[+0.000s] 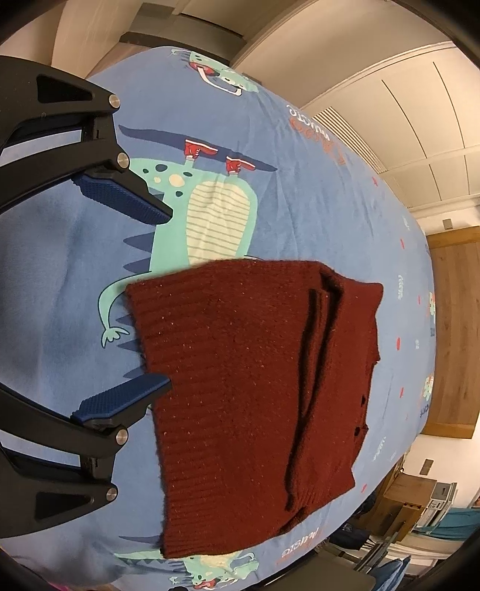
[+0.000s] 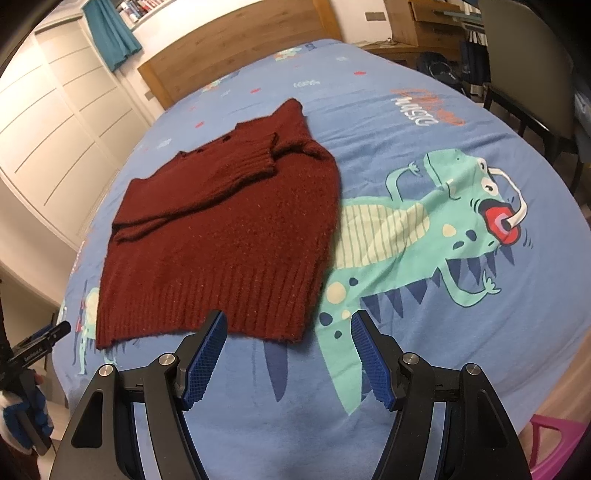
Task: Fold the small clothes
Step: 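Lower both grippers onto the sweater hem and close on it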
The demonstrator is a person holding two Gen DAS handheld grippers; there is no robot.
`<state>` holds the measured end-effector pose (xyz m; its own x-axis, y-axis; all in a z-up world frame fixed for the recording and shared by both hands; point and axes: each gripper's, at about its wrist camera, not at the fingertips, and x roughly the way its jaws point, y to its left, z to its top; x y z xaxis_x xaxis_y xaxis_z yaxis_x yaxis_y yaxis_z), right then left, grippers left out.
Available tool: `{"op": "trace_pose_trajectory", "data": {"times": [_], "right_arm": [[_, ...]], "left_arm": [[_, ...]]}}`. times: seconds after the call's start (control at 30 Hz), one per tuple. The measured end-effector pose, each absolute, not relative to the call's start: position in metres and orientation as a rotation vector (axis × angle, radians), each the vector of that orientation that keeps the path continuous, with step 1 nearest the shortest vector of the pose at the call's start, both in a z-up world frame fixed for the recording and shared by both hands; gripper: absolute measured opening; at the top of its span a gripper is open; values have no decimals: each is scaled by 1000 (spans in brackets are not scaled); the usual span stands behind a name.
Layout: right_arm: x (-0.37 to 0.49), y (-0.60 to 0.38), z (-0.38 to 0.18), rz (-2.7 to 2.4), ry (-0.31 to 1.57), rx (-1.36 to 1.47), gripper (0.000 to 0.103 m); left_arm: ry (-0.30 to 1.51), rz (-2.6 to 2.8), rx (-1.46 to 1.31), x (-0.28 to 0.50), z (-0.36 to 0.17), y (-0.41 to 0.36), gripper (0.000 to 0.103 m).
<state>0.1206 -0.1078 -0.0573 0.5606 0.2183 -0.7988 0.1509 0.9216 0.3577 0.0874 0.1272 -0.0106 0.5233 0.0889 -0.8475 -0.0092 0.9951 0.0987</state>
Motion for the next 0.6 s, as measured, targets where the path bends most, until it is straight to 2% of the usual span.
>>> {"op": "trace_pose_trajectory", "data": {"times": [0.6], "right_arm": [[170, -116, -123, 51, 1127, 467, 71]], "left_arm": [[1167, 65, -124, 134, -71, 173, 79]]}}
